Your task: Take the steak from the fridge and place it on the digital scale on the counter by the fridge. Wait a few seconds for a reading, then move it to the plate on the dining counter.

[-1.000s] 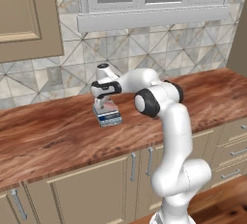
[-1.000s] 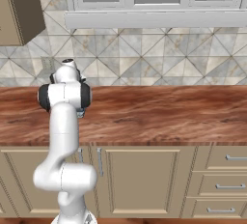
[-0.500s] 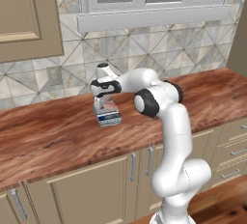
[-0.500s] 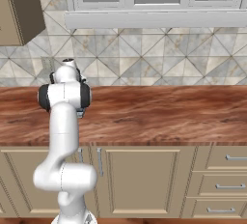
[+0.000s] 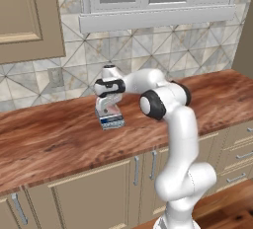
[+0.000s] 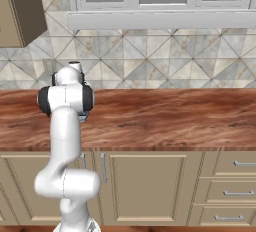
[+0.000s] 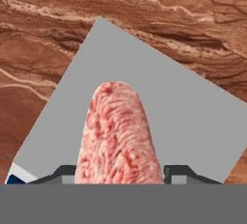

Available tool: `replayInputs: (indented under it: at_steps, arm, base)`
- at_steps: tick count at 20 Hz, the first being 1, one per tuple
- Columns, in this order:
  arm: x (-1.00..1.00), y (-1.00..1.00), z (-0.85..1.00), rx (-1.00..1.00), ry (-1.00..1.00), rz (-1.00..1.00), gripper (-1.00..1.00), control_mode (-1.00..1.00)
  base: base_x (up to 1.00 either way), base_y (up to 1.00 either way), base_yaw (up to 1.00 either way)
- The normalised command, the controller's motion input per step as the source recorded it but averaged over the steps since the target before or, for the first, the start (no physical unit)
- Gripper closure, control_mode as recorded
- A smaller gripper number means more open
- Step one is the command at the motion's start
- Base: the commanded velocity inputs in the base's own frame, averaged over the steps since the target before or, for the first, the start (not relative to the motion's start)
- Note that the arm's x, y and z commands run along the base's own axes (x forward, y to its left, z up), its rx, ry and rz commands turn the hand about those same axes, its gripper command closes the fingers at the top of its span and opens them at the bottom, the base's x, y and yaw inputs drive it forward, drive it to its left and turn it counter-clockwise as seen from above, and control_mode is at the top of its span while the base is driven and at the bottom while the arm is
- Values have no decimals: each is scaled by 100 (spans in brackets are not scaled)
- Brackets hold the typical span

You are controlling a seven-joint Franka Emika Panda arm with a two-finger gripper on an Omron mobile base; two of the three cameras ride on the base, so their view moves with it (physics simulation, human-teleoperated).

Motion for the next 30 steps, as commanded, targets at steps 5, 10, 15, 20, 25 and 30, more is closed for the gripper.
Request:
replayInputs:
  at_steps: [5, 10, 15, 20, 25, 30]
  arm:
    - [-49, 0, 18, 9, -1, -19, 100, -100]
    - [-51, -2, 100, 0, -26, -10, 100, -100]
    - [-66, -35, 100, -3, -19, -16, 100, -100]
    - [-66, -81, 87, 0, 0, -27, 100, -100]
    - [-69, -94, 29, 0, 4, -34, 100, -100]
    - [-57, -84, 9, 0, 8, -38, 100, -100]
  base:
    - [0, 0, 0]
    - [0, 0, 0]
    - [0, 0, 0]
    - [0, 0, 0]
    - [0, 0, 0]
    - [0, 0, 0]
